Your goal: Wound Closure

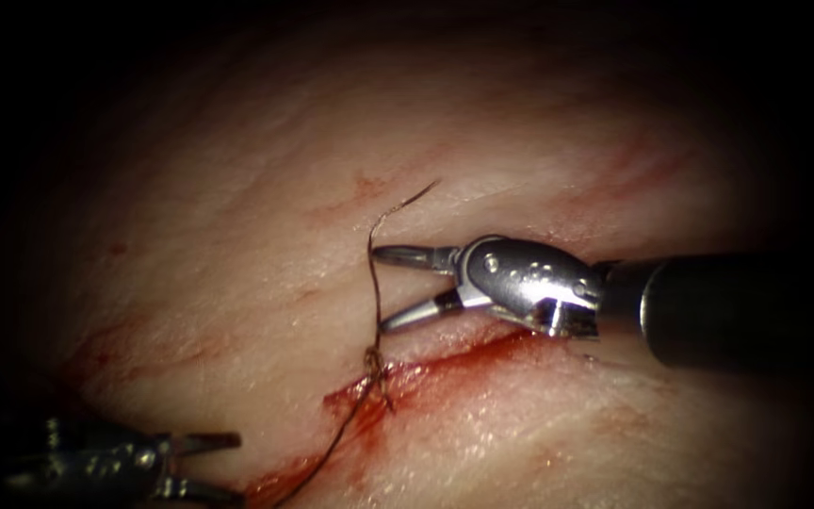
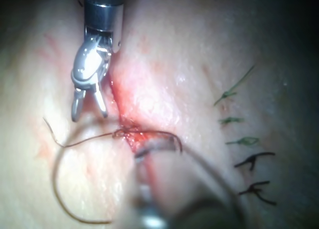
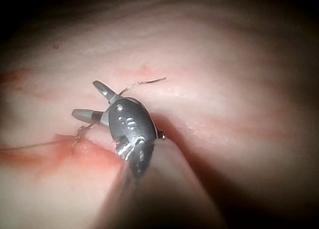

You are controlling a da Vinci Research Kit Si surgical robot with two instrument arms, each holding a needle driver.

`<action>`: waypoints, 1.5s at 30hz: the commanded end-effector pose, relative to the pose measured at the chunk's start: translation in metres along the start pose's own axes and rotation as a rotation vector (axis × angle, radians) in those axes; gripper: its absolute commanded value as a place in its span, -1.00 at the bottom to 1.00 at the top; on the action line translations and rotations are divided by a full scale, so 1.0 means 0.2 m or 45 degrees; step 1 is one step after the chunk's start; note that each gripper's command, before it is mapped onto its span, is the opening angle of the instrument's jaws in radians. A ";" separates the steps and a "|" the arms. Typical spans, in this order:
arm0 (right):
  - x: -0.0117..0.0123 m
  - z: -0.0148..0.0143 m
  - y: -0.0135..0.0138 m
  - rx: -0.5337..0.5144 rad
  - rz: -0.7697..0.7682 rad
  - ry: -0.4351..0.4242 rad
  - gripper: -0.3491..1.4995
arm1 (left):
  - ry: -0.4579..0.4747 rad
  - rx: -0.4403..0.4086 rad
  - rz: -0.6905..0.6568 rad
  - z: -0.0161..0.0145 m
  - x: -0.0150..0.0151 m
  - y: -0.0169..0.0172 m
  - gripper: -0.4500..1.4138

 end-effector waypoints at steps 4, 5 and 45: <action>-0.002 0.004 -0.004 0.015 0.000 0.006 0.67 | -0.050 0.016 -0.009 0.008 -0.003 0.001 0.39; -0.002 0.004 -0.004 0.016 0.000 0.006 0.67 | -0.049 0.015 -0.010 0.009 -0.003 0.002 0.46; -0.001 0.002 -0.004 0.024 0.002 0.009 0.60 | -0.743 0.138 0.455 0.021 -0.025 -0.008 -0.04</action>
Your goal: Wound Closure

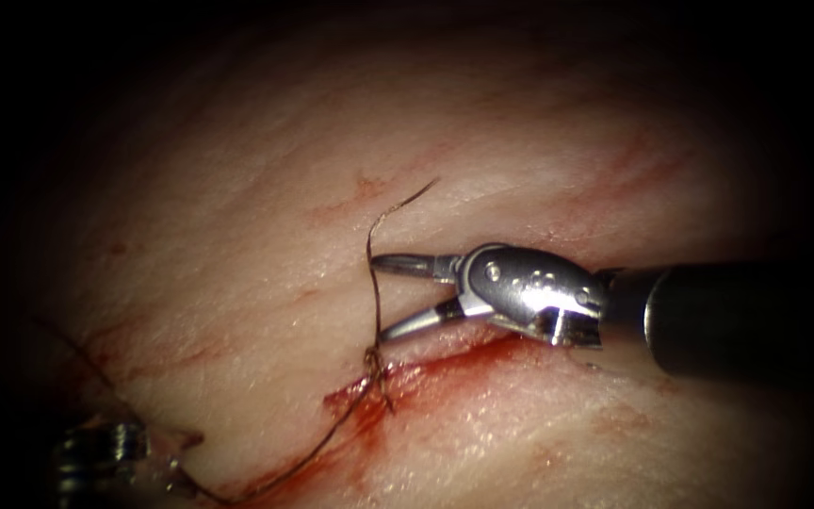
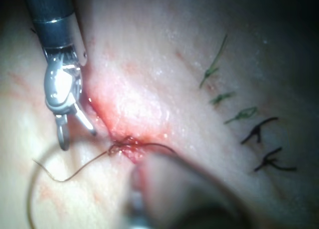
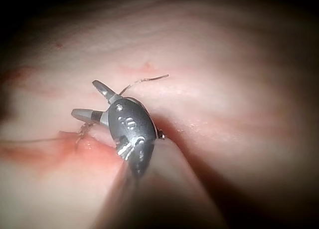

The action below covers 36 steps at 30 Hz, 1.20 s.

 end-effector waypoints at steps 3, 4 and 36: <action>-0.003 0.004 -0.002 0.015 0.001 0.006 0.60 | -0.019 -0.005 0.015 0.004 0.000 0.001 -0.08; -0.003 0.004 -0.002 0.015 0.001 0.006 0.60 | -0.020 -0.005 0.016 0.004 0.000 0.001 -0.10; -0.002 0.011 -0.016 -0.017 0.023 -0.015 0.58 | 0.127 -0.168 -0.033 -0.007 0.014 0.004 -1.00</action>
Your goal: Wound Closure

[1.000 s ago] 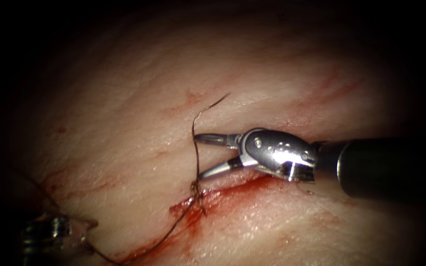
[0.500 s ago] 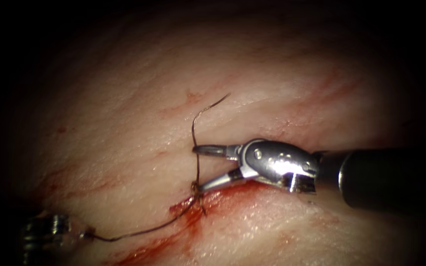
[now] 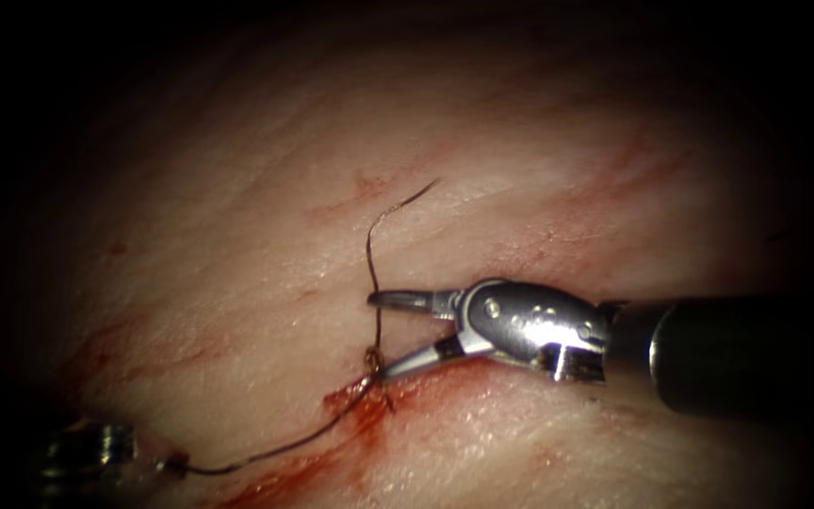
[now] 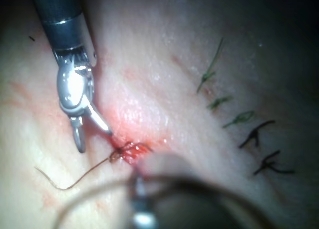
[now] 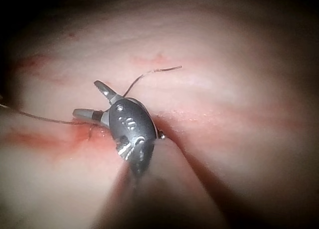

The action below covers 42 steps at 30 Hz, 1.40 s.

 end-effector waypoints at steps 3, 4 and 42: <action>-0.003 0.009 0.003 -0.027 0.005 0.002 0.58 | 0.030 -0.014 0.025 -0.001 0.010 0.000 -1.00; -0.003 0.010 0.005 -0.036 0.006 0.000 0.58 | 0.041 -0.014 0.032 -0.003 0.012 -0.001 -1.00; -0.020 0.008 -0.003 -0.118 0.035 0.227 0.40 | 0.348 -0.047 -0.125 0.062 0.035 -0.105 -1.00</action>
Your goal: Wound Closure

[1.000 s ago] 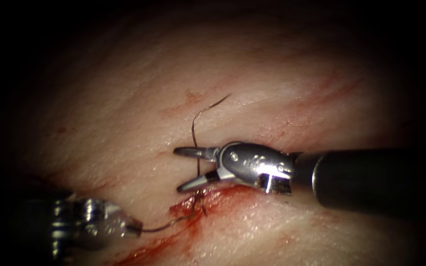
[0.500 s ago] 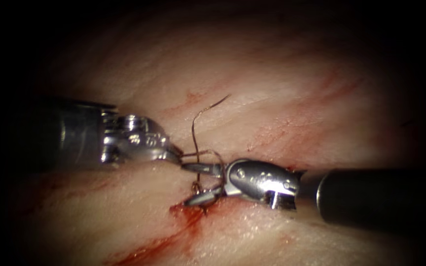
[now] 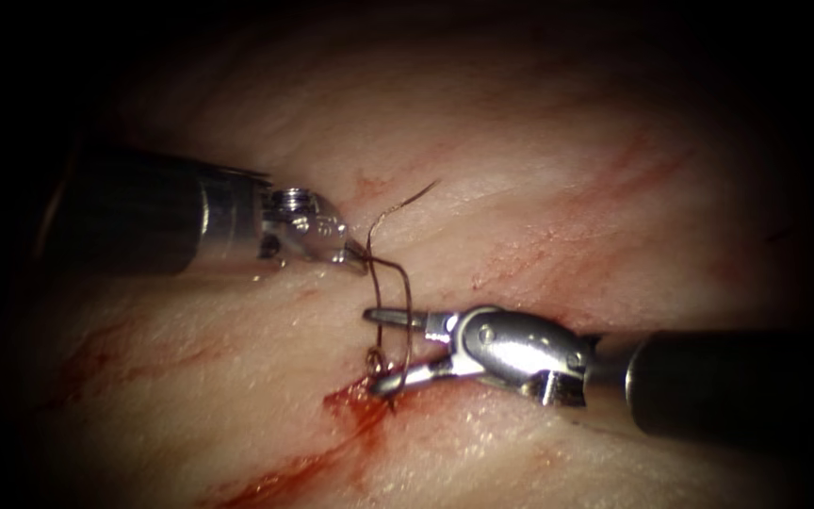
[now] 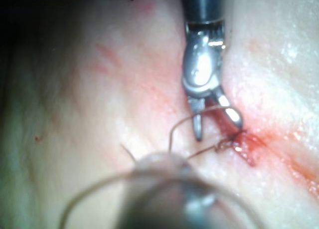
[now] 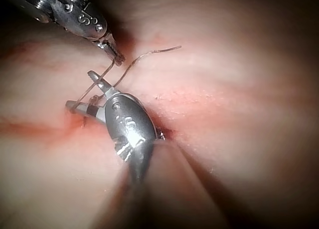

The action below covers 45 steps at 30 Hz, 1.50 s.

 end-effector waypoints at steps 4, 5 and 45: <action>-0.006 0.006 0.001 -0.095 0.027 0.061 0.40 | 0.002 0.002 0.010 0.009 -0.002 0.001 -1.00; -0.007 0.007 0.001 -0.113 0.034 0.073 0.40 | 0.001 0.002 0.011 0.009 -0.002 0.002 -1.00; 0.013 0.009 0.012 -0.675 0.273 0.306 0.44 | 0.045 0.028 -0.111 0.007 -0.038 0.025 -0.31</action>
